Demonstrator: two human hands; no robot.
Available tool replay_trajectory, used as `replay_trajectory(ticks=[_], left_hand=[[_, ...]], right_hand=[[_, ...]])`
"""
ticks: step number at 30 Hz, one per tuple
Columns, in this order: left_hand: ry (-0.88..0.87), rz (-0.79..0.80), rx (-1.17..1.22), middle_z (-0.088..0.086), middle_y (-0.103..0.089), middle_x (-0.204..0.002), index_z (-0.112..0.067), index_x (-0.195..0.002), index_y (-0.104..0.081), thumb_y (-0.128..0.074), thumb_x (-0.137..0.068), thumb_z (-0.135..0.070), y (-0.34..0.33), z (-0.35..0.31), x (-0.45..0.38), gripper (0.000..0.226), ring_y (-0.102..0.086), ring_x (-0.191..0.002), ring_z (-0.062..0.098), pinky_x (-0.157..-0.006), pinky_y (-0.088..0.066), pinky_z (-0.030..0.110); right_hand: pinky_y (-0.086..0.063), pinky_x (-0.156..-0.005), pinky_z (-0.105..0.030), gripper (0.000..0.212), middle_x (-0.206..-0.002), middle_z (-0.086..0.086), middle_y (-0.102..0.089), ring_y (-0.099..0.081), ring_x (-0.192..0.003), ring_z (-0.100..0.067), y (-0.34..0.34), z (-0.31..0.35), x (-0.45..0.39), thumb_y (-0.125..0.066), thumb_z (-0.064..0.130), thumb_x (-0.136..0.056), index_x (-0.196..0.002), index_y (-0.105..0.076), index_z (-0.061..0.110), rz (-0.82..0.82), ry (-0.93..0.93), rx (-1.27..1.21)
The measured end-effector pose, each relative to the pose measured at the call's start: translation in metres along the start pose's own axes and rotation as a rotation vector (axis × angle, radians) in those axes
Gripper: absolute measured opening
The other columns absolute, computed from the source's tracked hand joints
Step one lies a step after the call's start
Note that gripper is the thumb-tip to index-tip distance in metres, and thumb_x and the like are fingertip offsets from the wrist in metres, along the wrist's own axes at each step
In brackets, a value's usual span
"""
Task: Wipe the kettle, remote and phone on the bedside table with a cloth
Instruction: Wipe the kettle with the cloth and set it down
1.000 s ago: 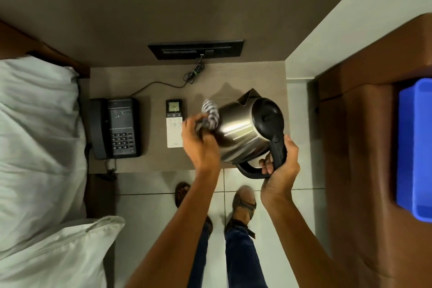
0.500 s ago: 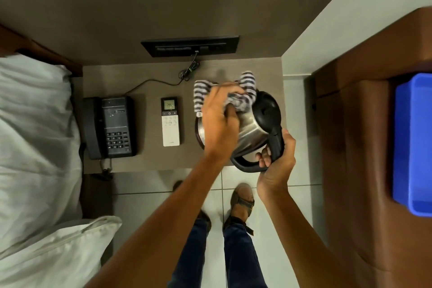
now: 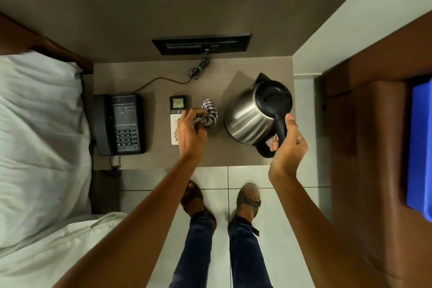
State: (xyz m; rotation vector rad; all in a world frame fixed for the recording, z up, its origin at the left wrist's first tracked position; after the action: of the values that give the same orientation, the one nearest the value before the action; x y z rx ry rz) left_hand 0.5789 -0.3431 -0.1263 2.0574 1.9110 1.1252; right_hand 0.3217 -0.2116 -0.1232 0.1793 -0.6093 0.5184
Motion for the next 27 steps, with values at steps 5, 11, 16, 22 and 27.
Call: replay_trajectory(ticks=[5, 11, 16, 22, 27], left_hand=[[-0.022, -0.105, 0.036, 0.008, -0.061, -0.121, -0.011, -0.118, -0.069, -0.048, -0.081, 0.016, 0.033, -0.003, -0.013, 0.051, -0.059, -0.119, 0.031, -0.104, -0.054, 0.054], [0.012, -0.164, 0.089, 0.011, -0.06, -0.121, -0.01, -0.12, -0.068, -0.049, -0.082, 0.016, 0.059, 0.024, -0.015, 0.049, -0.06, -0.118, 0.032, -0.1, -0.057, 0.056], [0.064, -0.219, 0.171, 0.007, -0.06, -0.12, -0.015, -0.115, -0.069, -0.046, -0.081, 0.014, 0.075, 0.039, -0.018, 0.051, -0.062, -0.115, 0.027, -0.099, -0.059, 0.053], [0.119, -0.248, 0.268, 0.002, -0.059, -0.12, -0.026, -0.108, -0.068, -0.044, -0.08, 0.007, 0.098, 0.05, -0.027, 0.05, -0.062, -0.114, 0.024, -0.098, -0.061, 0.05], [0.134, -0.238, 0.312, 0.0, -0.06, -0.12, -0.041, -0.098, -0.064, -0.044, -0.079, 0.004, 0.11, 0.054, -0.034, 0.054, -0.063, -0.114, 0.023, -0.1, -0.06, 0.051]], right_hand=[[-0.045, -0.054, -0.021, 0.039, -0.067, 0.009, -0.059, -0.052, -0.064, -0.01, -0.011, -0.011, 0.011, -0.066, 0.041, -0.104, -0.067, -0.069, 0.029, 0.014, 0.102, 0.091], [-0.047, -0.06, -0.023, 0.034, -0.072, 0.002, -0.056, -0.052, -0.07, -0.016, -0.005, -0.029, 0.02, -0.064, 0.045, -0.103, -0.073, -0.067, 0.028, -0.04, 0.136, 0.053], [-0.041, -0.054, -0.021, 0.04, -0.067, -0.003, -0.044, -0.042, -0.061, -0.014, -0.006, -0.036, 0.027, -0.06, 0.041, -0.106, -0.07, -0.058, 0.023, -0.036, 0.172, 0.075], [-0.044, -0.065, -0.023, 0.047, -0.069, -0.012, -0.049, -0.047, -0.069, -0.01, 0.002, -0.044, 0.029, -0.06, 0.045, -0.106, -0.073, -0.06, 0.011, -0.015, 0.24, 0.187], [-0.053, -0.093, -0.029, 0.048, -0.084, 0.007, -0.066, -0.067, -0.084, -0.009, 0.073, -0.094, 0.044, -0.058, 0.07, -0.093, -0.102, -0.068, 0.023, -0.445, -0.092, -0.036]])
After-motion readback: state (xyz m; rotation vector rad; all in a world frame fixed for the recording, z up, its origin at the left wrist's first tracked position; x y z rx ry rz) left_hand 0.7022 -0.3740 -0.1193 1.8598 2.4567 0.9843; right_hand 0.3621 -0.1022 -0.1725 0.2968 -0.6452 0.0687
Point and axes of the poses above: each hand's wrist, its own x-axis away from the middle knuckle, its own y-axis out of the back of the hand, z = x × y, the point moved 10 cm from there along -x, towards the middle knuckle
